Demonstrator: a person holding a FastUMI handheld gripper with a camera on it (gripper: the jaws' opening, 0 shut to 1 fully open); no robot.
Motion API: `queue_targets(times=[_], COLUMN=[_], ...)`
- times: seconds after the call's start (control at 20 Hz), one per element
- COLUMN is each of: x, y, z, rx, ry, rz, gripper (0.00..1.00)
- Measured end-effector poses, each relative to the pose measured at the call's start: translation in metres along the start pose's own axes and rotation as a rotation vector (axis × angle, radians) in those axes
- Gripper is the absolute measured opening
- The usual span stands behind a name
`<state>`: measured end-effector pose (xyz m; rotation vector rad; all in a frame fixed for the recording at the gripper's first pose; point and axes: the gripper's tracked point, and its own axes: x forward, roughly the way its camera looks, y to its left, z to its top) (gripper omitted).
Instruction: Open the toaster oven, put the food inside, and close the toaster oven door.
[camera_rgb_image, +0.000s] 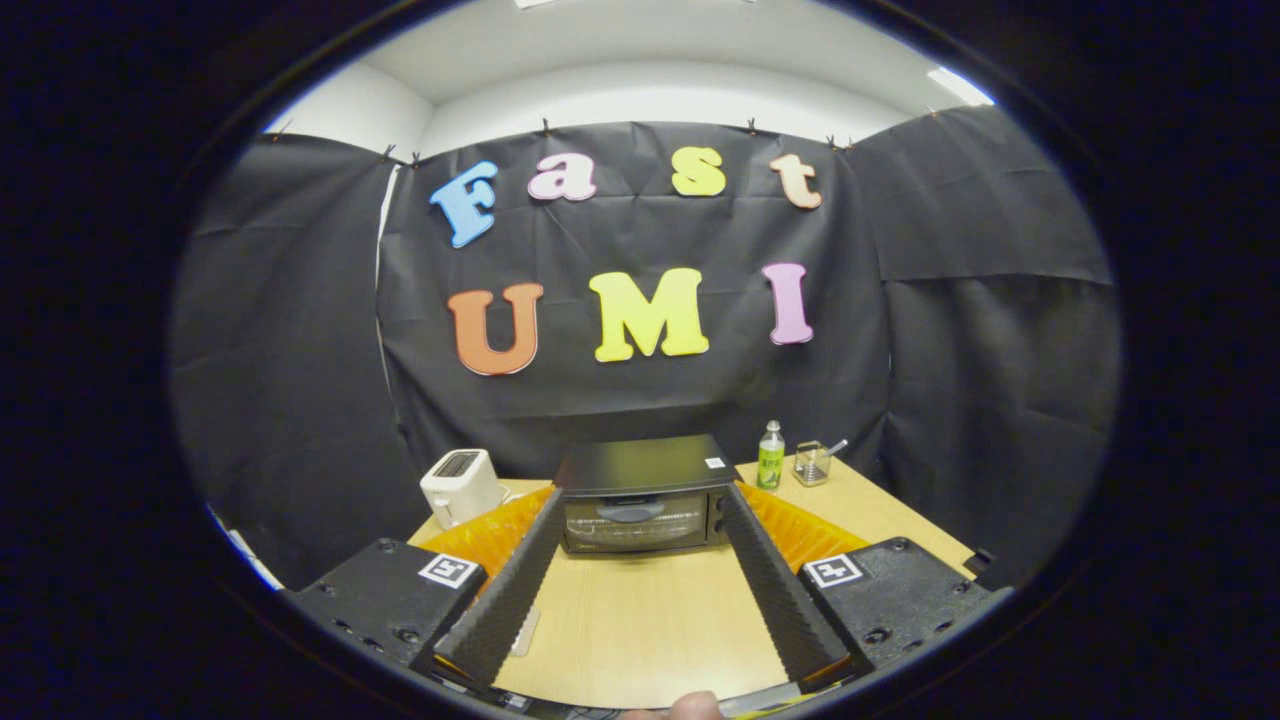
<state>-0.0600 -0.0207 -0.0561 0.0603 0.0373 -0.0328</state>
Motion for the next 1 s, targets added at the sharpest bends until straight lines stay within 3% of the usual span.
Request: queue_targets(times=[0.45, 1.0], x=[0.011, 0.006], y=[0.001, -0.008], z=[-0.014, 0.000], rx=[0.007, 0.006], ry=[0.028, -0.002], rz=[0.001, -0.002], gripper=[1.00, 1.00])
